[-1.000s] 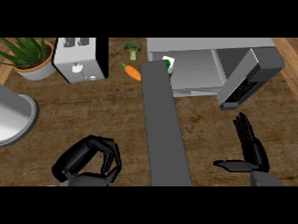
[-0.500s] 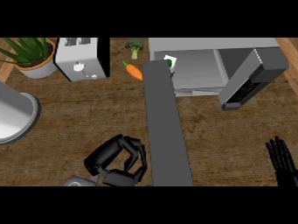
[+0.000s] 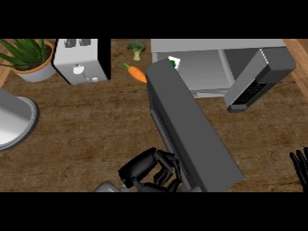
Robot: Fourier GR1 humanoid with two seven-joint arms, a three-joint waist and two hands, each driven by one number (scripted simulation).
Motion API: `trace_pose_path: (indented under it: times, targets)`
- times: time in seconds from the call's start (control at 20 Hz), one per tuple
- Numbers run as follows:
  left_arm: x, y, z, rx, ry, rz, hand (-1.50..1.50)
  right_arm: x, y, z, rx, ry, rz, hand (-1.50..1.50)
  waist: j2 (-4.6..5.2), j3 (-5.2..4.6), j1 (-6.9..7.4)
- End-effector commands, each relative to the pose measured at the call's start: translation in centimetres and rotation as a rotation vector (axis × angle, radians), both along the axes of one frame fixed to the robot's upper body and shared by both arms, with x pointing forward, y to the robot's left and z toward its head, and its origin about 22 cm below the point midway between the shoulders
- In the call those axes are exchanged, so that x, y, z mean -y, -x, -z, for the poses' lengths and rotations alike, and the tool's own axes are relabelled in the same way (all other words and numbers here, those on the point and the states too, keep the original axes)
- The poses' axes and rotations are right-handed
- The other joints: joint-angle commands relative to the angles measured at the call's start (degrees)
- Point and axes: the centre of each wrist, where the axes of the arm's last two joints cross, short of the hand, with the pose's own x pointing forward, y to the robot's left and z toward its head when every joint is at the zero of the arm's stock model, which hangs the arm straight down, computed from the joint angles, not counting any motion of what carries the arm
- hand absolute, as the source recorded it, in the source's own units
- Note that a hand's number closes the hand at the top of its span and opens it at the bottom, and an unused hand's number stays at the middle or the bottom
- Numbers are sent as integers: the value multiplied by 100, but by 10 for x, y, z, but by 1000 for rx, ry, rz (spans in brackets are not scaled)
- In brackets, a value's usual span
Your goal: Pick up the milk, place it into the microwave and close the microwave
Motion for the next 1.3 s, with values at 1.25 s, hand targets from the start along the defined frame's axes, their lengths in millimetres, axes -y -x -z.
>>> trace_pose_path:
  times: [1.25]
  targets:
    - [89, -45, -60, 142, 45, -373, 150, -51, -27, -127, 150, -73, -428, -150, 212, -20, -821]
